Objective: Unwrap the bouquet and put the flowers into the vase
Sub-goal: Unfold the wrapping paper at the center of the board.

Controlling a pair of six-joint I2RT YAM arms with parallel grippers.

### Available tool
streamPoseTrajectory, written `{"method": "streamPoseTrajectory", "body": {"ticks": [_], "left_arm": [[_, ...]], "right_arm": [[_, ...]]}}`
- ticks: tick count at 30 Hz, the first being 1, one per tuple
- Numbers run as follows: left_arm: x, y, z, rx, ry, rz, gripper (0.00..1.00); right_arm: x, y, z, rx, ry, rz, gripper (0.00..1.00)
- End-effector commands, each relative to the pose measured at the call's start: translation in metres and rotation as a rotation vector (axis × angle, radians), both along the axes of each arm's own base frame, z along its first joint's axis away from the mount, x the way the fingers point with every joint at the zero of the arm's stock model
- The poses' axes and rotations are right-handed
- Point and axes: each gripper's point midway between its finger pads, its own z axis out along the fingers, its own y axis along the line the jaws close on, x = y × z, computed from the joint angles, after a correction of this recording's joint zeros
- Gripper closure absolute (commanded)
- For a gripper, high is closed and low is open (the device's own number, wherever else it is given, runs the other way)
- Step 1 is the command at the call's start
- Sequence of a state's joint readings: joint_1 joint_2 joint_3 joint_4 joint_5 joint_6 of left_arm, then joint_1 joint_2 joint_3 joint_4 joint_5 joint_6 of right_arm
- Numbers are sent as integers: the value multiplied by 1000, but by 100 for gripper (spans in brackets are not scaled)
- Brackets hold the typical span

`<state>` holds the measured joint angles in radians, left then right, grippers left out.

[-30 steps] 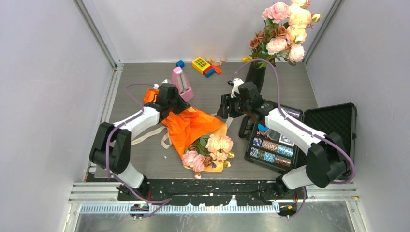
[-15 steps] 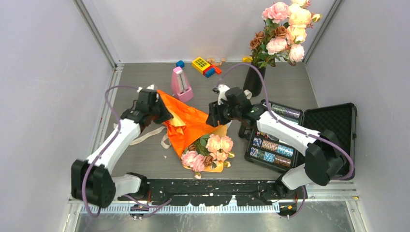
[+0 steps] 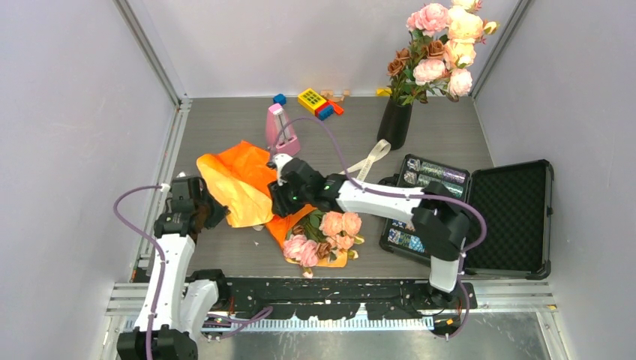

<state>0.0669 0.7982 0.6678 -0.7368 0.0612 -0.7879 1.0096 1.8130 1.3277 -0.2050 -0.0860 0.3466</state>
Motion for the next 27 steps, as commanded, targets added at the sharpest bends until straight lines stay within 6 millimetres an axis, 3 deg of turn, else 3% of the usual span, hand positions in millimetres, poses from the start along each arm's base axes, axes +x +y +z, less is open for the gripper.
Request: {"method": "streamPoseTrajectory", "body": {"ticks": [1, 6, 18, 23, 27], "left_arm": [[-21, 28, -2, 55, 51, 154, 100], [-34, 54, 2, 99, 47, 306, 100], [-40, 77, 13, 170, 84, 358, 100], [-41, 91, 22, 223, 93, 378, 99], [-40, 100, 33, 263, 75, 387, 93]], "right_arm": [[7, 41, 17, 57, -70, -24, 57], [13, 50, 20, 74, -77, -58, 57], [18, 46, 25, 112, -77, -123, 51], [14, 50, 9, 112, -38, -124, 52], [-1, 63, -17, 108, 48, -61, 55]]}}
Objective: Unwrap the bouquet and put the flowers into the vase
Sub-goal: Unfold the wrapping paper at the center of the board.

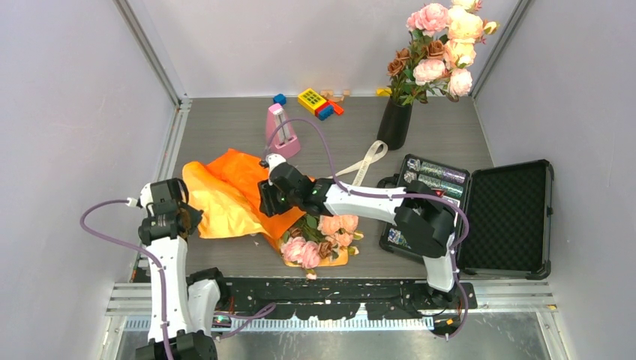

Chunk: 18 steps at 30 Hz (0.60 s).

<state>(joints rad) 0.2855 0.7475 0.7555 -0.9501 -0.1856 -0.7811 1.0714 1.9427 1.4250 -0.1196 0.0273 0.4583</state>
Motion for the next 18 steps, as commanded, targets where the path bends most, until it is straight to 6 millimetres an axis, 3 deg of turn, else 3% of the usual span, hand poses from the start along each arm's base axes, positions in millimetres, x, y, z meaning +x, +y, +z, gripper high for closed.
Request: {"method": "streamPoseTrajectory", "body": {"ticks": [1, 2, 3, 6, 7, 11, 18], "left_arm": [[2, 19, 26, 102, -27, 10, 91], [2, 21, 32, 116, -29, 4, 89], [2, 23, 38, 134, -31, -1, 73], [4, 32, 65, 204, -55, -18, 8], [6, 34, 75, 225, -67, -21, 2], [20, 28, 109, 236, -158, -86, 0], [72, -17, 143, 63, -393, -302, 0]], "right_arm": [[-13, 21, -10, 64, 67, 58, 55], [-18, 24, -14, 60, 77, 76, 55], [-21, 26, -16, 59, 78, 85, 55], [-37, 33, -25, 34, 77, 136, 55], [-40, 35, -25, 28, 75, 147, 56], [-59, 44, -40, -7, 77, 196, 56], [-69, 45, -72, -75, 93, 208, 57]]}}
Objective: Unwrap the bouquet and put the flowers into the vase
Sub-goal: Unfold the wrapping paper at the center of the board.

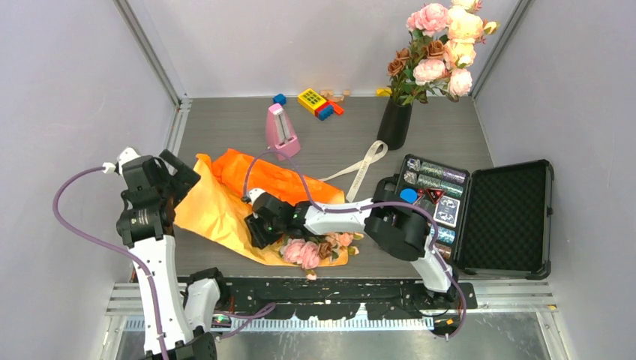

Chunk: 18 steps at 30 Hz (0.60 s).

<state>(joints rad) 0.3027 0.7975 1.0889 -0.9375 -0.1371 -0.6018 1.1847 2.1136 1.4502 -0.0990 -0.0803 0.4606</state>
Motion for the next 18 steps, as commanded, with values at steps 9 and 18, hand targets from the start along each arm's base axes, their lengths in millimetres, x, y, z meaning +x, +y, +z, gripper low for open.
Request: {"method": "streamPoseTrajectory", "body": {"ticks": [9, 18], "left_arm": [[73, -81, -43, -440, -99, -351, 0], [63, -71, -136, -511, 40, -187, 0]], "right_arm": [[10, 4, -18, -43, -34, -44, 59], [4, 8, 16, 30, -32, -19, 56]]}}
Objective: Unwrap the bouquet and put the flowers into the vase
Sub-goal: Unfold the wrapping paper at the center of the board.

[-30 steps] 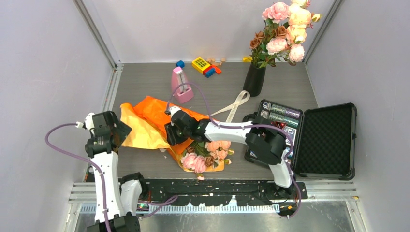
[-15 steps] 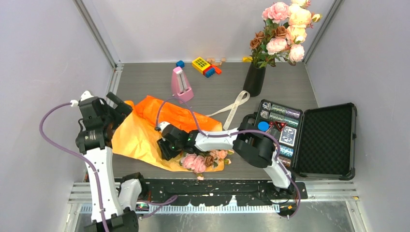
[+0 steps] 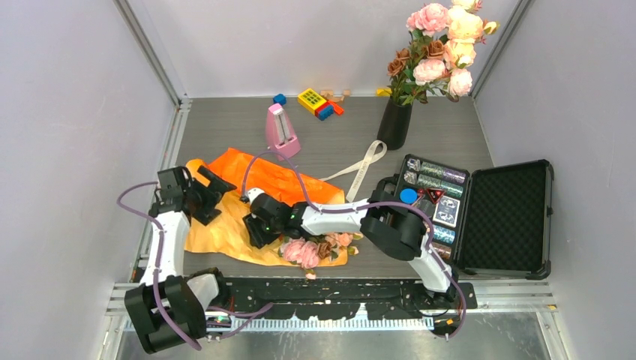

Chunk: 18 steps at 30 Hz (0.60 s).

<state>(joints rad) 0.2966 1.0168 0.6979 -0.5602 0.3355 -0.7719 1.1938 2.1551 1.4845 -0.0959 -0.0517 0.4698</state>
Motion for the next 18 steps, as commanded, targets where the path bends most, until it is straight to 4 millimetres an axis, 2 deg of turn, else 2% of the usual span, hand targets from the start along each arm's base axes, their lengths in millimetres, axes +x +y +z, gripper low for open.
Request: {"method": "streamPoseTrajectory", "body": {"ticks": [1, 5, 8, 9, 10, 12, 14, 18], "left_arm": [[14, 7, -14, -13, -29, 73, 0], [9, 15, -41, 7, 39, 118, 0], [5, 22, -54, 26, 81, 140, 0], [4, 25, -57, 34, 90, 146, 0], [3, 28, -60, 48, 99, 152, 0], [1, 33, -64, 77, 105, 161, 0], [1, 35, -67, 83, 102, 161, 0], [1, 34, -69, 84, 90, 144, 0]], "right_arm": [[-2, 2, 31, 56, -12, 16, 54], [-14, 0, 70, 124, -10, 76, 50], [-21, -6, 101, 138, -36, 139, 47], [-23, -12, 102, 109, -33, 151, 46], [-22, -13, 115, 116, -65, 170, 45], [-19, -22, 124, 90, -112, 186, 43], [-14, -31, 123, 48, -162, 199, 40], [1, -46, 104, -98, -268, 210, 38]]}}
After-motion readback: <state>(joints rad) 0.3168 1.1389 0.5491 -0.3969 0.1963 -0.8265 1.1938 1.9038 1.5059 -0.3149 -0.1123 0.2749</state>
